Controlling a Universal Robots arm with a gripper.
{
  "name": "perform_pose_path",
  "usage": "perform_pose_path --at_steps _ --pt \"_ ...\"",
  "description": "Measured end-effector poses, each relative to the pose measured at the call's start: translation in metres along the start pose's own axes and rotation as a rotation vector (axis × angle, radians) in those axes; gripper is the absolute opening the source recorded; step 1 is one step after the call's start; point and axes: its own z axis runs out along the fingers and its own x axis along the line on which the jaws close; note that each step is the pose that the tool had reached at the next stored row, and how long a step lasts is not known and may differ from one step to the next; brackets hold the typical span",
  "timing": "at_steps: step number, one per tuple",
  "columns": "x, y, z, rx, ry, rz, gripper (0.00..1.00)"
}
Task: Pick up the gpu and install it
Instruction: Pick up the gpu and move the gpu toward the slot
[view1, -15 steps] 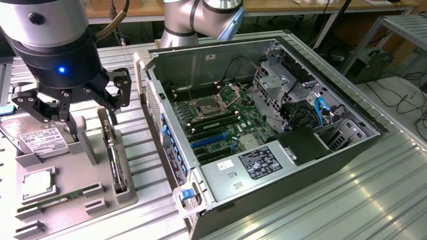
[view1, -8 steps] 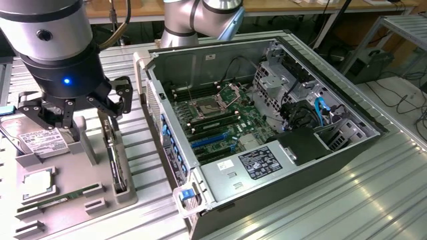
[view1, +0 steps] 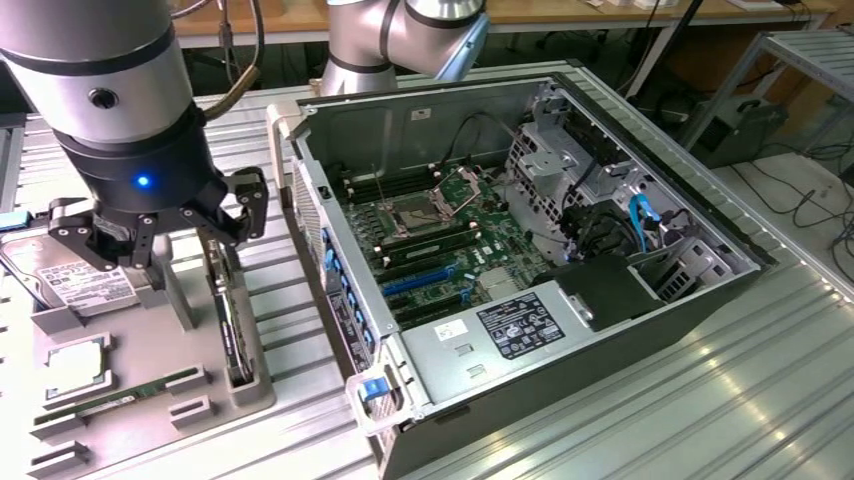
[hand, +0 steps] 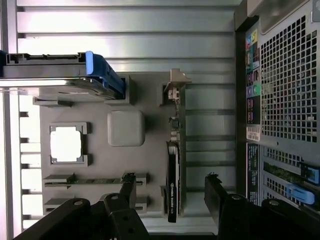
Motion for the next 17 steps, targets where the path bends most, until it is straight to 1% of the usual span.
perform_pose_path --at_steps 6,17 --pt "0.0 -0.0005 0.0101 0.0 0.0002 0.0 0.66" --pt "0.0 -0.0012 0.0216 0.0 0.0007 0.0 0.66"
